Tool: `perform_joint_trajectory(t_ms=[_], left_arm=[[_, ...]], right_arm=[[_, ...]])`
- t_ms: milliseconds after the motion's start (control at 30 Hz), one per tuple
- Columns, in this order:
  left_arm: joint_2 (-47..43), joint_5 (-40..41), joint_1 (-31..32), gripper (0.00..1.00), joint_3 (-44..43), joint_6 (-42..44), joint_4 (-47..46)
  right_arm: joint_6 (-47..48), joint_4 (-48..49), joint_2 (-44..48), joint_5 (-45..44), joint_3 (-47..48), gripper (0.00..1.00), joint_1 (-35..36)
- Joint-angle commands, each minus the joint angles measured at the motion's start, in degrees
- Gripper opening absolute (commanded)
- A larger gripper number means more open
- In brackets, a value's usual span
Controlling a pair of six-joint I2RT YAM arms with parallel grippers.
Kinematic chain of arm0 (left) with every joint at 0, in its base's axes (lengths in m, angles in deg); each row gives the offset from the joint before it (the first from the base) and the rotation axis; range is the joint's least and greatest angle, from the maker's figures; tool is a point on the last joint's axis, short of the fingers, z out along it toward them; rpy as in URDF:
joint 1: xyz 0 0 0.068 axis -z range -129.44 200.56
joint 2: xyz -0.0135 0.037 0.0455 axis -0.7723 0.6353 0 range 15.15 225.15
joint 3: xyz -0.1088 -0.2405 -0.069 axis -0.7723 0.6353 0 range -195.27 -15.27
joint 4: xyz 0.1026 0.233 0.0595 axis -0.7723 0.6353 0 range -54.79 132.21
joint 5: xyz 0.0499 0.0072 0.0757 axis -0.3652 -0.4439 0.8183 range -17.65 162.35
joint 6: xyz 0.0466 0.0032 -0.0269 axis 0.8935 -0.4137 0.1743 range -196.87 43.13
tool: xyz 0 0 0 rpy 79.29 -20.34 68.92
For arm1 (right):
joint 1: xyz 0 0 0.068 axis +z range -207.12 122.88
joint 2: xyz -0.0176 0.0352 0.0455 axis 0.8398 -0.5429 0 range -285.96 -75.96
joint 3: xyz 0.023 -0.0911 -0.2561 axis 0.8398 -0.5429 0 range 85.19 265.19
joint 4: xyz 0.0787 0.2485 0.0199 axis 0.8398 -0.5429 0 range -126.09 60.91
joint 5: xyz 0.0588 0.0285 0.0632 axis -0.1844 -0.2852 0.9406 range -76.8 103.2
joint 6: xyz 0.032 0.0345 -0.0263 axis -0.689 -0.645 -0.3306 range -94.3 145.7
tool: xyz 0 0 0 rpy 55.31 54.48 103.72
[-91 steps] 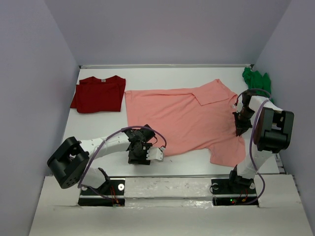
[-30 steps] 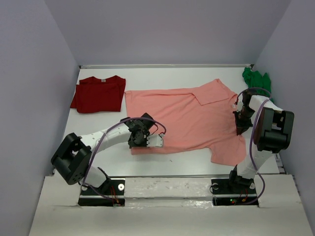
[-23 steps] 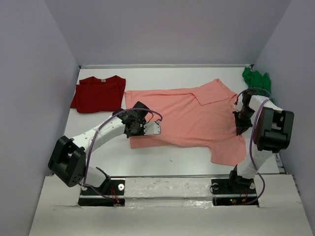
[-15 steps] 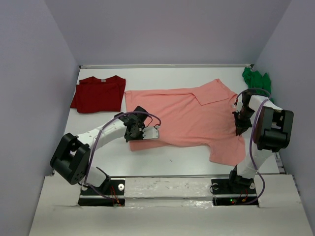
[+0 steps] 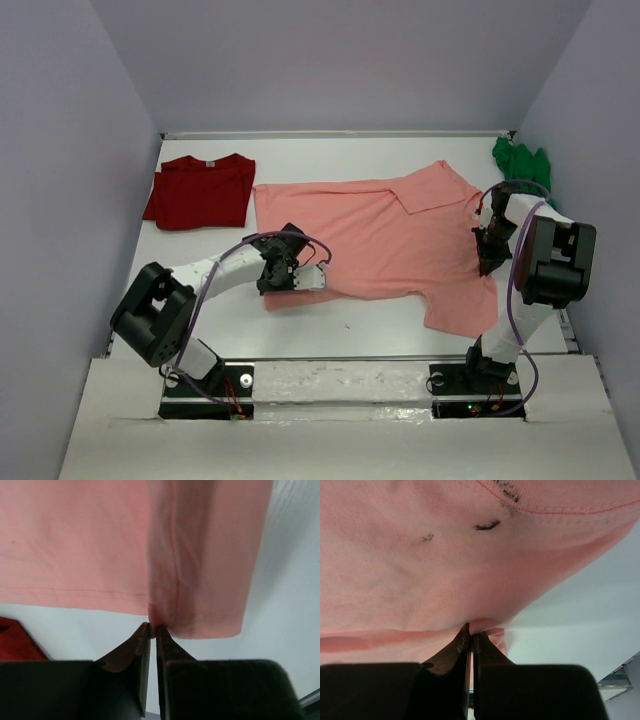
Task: Fold and stack the t-shirts
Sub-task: Flatten the tshirt out
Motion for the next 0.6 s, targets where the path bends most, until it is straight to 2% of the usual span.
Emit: perform_joint_trajectory(t_ms=[0, 33, 67, 100, 133, 567], left_arm=[[-4.91, 2.90, 0.27, 0.22, -4.44, 0.14, 1.64], [-6.22, 3.08, 0.27, 0.24, -4.79, 0.31, 1.73], [-6.67, 3.52, 0.18, 0.39, -5.23, 0.49, 1.73], [-7.37, 3.87, 0.18, 0.49, -5.41, 0.84, 1.91], [-7.64, 4.22, 0.09, 0.51, -5.58, 0.93, 2.08], [-6.94, 0.71, -0.26, 0.50, -3.39, -0.04, 4.11]], right_arm=[[0.36, 0.98, -0.12, 0.83, 1.10, 0.00, -0.37], [0.27, 1.24, -0.12, 0.83, 0.83, 0.00, -0.37], [0.36, 1.25, -0.12, 1.09, 0.66, 0.00, -0.37], [0.36, 1.42, -0.12, 1.10, 0.57, 0.00, -0.37], [0.36, 1.42, -0.12, 1.18, 0.48, 0.00, -0.37], [0.80, 1.77, -0.12, 1.10, -0.22, 0.00, -0.37]])
